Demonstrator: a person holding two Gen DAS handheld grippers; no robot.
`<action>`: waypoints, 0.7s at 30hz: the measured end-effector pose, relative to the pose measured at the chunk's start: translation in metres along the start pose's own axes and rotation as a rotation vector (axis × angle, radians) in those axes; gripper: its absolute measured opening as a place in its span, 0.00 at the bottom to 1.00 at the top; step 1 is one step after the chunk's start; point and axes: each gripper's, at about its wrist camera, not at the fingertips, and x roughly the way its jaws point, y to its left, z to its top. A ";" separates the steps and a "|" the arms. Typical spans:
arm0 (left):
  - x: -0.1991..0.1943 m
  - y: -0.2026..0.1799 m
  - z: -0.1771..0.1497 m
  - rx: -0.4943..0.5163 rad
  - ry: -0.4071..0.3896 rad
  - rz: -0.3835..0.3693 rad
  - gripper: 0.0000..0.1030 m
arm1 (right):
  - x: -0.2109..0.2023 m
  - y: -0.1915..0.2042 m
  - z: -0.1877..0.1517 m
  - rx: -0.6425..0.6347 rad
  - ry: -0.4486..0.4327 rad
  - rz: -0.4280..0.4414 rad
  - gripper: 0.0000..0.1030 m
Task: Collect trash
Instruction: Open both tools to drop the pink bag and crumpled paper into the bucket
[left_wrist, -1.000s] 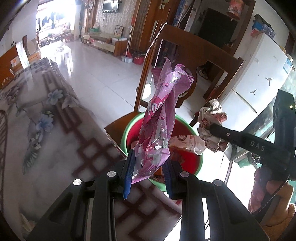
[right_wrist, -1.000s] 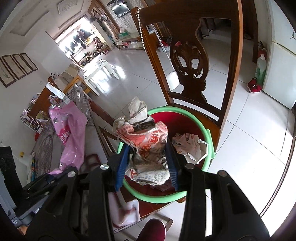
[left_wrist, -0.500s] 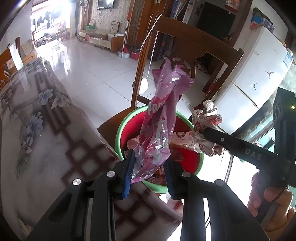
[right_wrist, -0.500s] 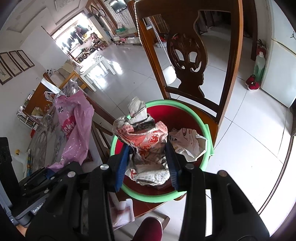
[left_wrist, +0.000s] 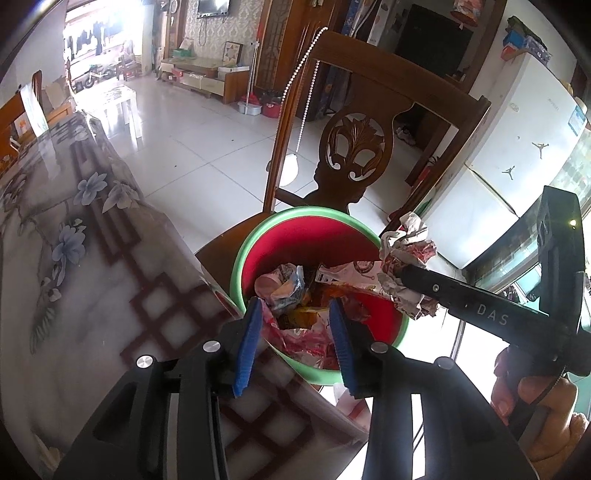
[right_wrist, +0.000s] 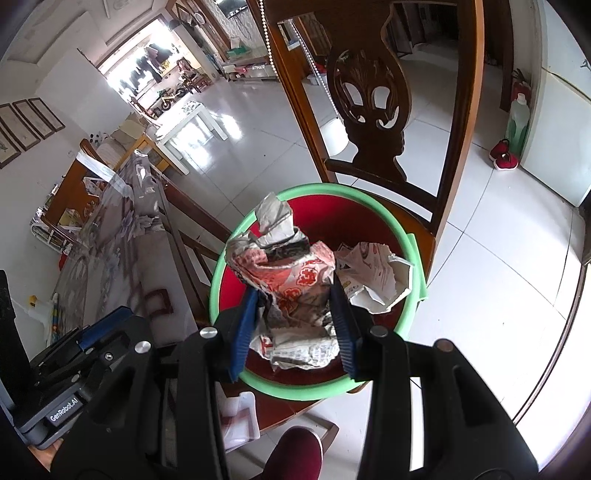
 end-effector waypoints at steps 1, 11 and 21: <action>0.000 0.000 -0.001 0.002 0.002 0.001 0.35 | 0.001 0.000 -0.001 -0.001 0.003 0.000 0.38; -0.005 0.010 -0.016 -0.030 0.004 0.000 0.36 | 0.010 0.004 -0.002 -0.009 0.010 -0.023 0.38; -0.026 0.034 -0.039 -0.078 -0.018 0.032 0.37 | 0.028 0.021 0.006 -0.053 0.011 -0.057 0.38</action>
